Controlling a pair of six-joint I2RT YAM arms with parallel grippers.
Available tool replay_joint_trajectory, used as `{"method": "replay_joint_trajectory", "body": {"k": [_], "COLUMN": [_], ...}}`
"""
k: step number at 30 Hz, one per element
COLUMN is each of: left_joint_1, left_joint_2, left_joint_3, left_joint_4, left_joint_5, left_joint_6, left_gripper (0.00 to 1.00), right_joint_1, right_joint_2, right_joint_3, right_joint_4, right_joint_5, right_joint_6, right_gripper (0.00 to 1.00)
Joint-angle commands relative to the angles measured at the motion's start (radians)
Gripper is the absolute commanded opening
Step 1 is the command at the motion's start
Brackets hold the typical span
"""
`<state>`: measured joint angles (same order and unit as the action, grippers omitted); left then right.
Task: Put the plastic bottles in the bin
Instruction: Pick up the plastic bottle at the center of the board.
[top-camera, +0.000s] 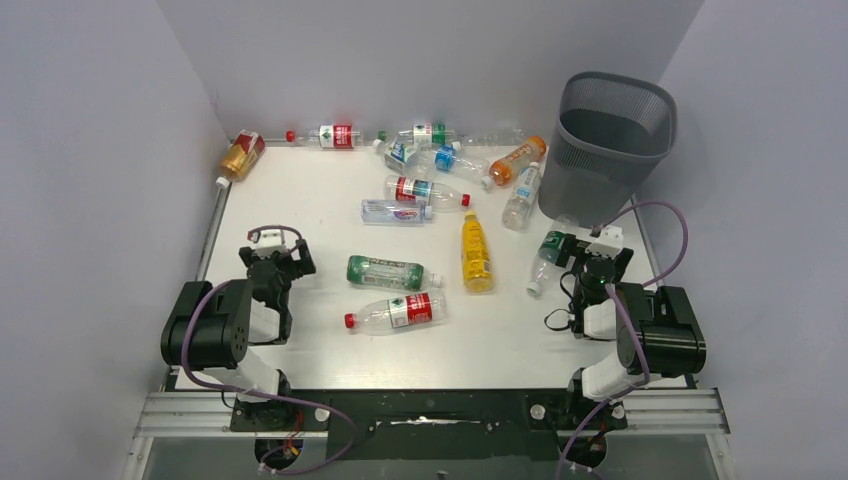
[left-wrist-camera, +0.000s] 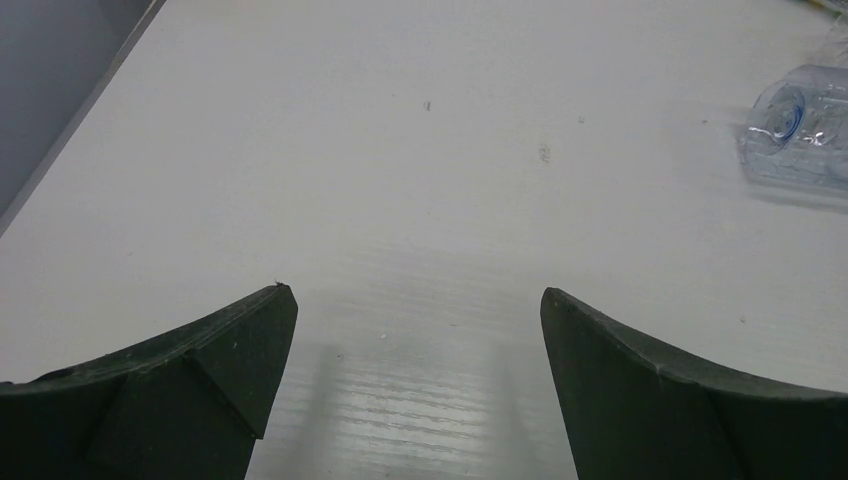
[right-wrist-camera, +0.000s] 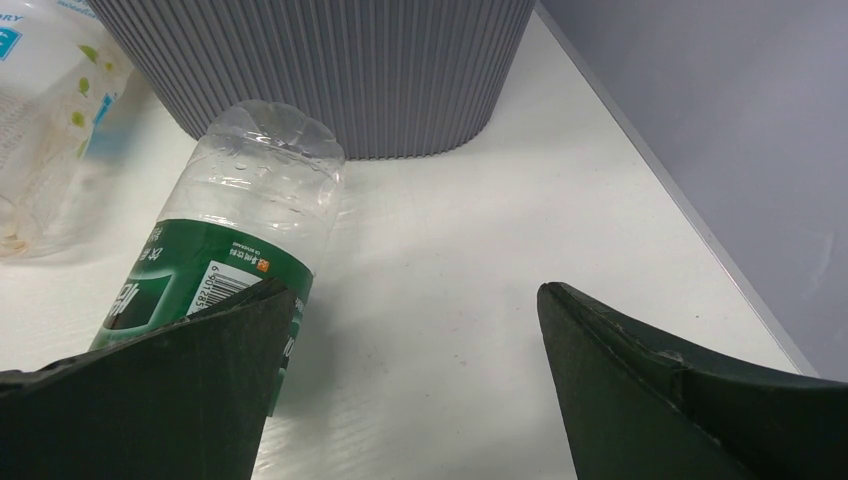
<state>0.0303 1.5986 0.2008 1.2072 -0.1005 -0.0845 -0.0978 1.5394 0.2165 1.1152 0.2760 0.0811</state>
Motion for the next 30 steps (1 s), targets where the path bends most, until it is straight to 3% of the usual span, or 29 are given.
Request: {"method": "replay_joint_trajectory", "body": {"k": [1,4,9,17,22,26,30], "left_joint_1": [-0.036,-0.101,-0.183,-0.332,-0.388,-0.401,-0.41], "left_joint_2": [-0.079,-0.17,-0.285,-0.438,-0.47,-0.473,-0.478], "left_joint_3": [0.046,0.095,0.119,0.252,0.408,0.533,0.668], "left_joint_4": [-0.063,-0.22,-0.33,-0.544,-0.691,-0.734,-0.821], "left_joint_5": [-0.011,-0.084,-0.138,-0.157,-0.079,-0.007,0.024], "left_joint_6": [0.062,0.093,0.109,0.094,0.046,-0.032,-0.121], "left_gripper": [0.95,0.96,0.95,0.96,0.96,0.96,0.95], "right_joint_1": [-0.001,0.012,0.061,0.131,0.138,0.151,0.18], "right_joint_2": [-0.008,-0.045,-0.197,-0.555,-0.725,-0.705,-0.661], "right_joint_3": [0.004,-0.001,0.02,0.075,0.275,0.535,0.711], "right_joint_4": [0.102,0.083,-0.075,-0.381,-0.797,-1.181,-1.412], "right_joint_5": [0.008,0.004,-0.002,-0.016,0.009,-0.05,-0.042], "right_joint_6": [-0.014,-0.038,-0.089,-0.074,0.095,0.144,0.193], "right_gripper": [0.98,0.98,0.98,0.98,0.98,0.98,0.98]}}
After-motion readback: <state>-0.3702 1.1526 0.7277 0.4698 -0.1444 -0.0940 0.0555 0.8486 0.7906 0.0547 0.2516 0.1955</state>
